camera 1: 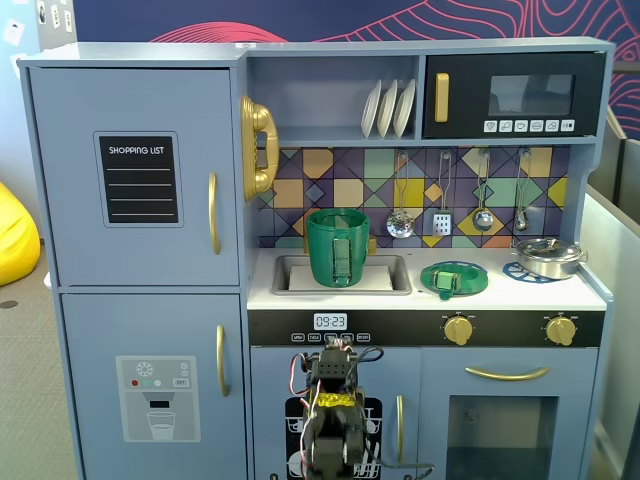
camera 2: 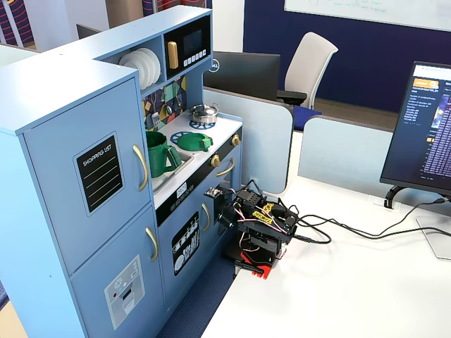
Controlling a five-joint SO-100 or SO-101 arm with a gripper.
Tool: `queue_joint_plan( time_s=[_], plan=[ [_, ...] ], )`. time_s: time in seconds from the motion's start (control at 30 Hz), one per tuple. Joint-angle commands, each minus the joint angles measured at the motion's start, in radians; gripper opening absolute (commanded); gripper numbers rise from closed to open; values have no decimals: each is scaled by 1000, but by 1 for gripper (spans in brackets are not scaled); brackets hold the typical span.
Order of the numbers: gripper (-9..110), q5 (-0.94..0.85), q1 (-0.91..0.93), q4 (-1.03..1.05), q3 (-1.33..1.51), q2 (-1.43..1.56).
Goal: Take off the lid from the green recipient and place it on the counter
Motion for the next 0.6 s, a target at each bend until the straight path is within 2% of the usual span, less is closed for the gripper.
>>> queue_joint_plan(
  time_s=[0.0, 0.13, 0.57],
  plan=[
    [1, 15, -5, 152, -3, -8],
    [1, 89, 0, 186, -3, -8],
    [1, 91, 43, 186, -3, -8]
  ],
)
